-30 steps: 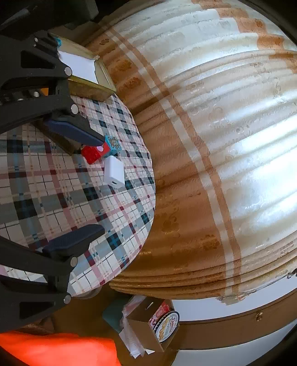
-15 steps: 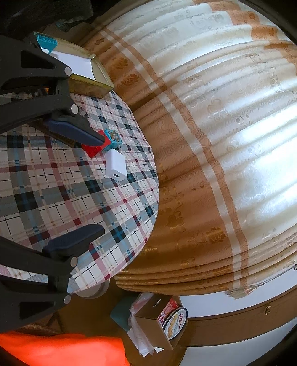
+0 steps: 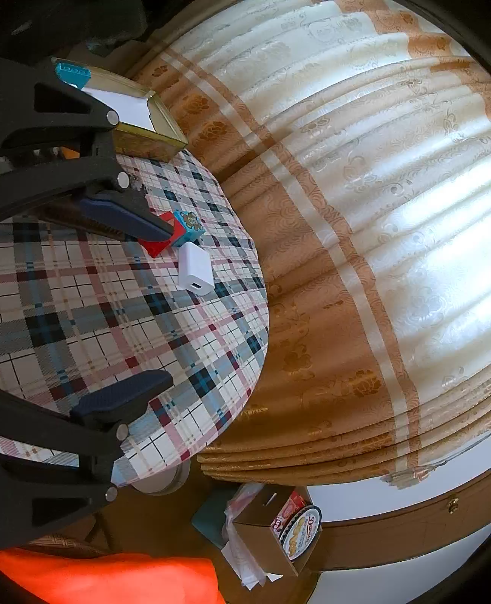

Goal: Organize rigid objects
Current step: 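Grasp the brown-handled copper stamp with the right gripper while the left lifts the orange cube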

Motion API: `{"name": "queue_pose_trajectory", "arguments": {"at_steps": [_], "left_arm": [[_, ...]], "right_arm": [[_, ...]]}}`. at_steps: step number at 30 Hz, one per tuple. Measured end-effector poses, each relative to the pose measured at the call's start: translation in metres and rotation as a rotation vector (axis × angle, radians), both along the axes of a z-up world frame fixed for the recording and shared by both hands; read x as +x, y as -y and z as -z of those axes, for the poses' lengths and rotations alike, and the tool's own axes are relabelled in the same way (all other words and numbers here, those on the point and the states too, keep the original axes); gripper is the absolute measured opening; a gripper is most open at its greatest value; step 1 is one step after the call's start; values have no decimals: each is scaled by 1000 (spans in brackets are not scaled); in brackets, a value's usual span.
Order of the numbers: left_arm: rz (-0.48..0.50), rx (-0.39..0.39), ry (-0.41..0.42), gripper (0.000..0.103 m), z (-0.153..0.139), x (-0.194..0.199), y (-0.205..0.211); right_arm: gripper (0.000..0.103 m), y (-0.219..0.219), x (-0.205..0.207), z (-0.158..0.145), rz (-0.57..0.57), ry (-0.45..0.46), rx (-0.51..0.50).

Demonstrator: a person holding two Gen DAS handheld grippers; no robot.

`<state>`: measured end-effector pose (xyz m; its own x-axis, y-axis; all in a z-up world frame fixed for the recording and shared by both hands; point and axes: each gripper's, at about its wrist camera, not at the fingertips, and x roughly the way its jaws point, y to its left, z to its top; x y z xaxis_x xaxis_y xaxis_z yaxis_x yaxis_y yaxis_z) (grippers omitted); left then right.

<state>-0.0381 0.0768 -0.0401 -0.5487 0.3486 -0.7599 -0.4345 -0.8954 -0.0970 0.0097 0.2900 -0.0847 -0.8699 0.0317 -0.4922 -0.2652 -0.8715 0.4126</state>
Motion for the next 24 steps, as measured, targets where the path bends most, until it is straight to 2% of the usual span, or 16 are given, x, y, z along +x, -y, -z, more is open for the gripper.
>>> {"name": "queue_pose_trajectory", "arguments": {"at_steps": [11,17,24], "left_arm": [[22,26,-6,40,1,5,1],[15,108,12,39,-3,13,15],[14,178,-37,39,-22,26,36]], "right_arm": [[73,-3,-2,3,-5,19,-17],[73,1,-4,2,-25,25,-2],[73,17,-11,1,-90,57,39]]}}
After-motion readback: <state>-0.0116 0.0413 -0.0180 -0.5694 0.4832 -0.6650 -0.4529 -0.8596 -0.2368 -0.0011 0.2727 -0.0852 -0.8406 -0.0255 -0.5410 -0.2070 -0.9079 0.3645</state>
